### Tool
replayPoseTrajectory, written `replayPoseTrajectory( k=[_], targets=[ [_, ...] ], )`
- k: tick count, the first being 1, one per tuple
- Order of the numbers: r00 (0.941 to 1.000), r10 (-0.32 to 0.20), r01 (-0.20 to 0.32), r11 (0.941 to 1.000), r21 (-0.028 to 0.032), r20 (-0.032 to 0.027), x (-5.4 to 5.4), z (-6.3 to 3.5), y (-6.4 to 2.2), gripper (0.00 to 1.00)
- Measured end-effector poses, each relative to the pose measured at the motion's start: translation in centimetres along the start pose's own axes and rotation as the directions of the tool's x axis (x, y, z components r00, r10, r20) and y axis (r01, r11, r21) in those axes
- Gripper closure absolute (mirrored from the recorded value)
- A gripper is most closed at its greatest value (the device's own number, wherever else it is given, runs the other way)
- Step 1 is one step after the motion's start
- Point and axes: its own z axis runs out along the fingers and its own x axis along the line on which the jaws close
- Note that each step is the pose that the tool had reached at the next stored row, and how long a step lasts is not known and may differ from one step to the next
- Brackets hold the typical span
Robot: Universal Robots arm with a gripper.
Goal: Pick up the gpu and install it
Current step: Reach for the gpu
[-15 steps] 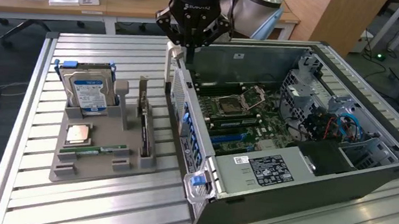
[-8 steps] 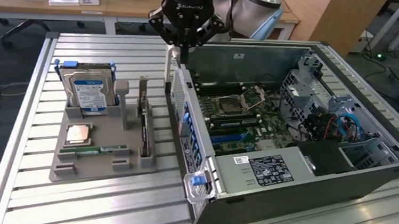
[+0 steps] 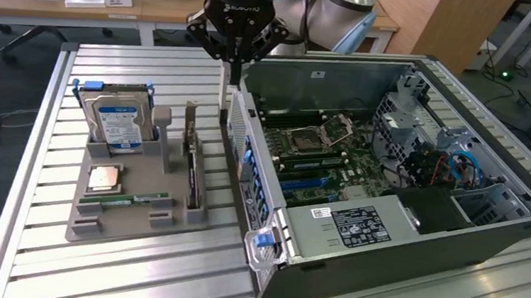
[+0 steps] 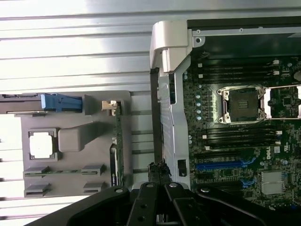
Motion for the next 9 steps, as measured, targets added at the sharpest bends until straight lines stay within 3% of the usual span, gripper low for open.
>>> replayPoseTrajectory(
  k=[9],
  targets=[
    [1.0000,0.000,0.000,1.0000,0.0000,0.0000,1.6,-0.02,-0.12,0.89]
  ],
)
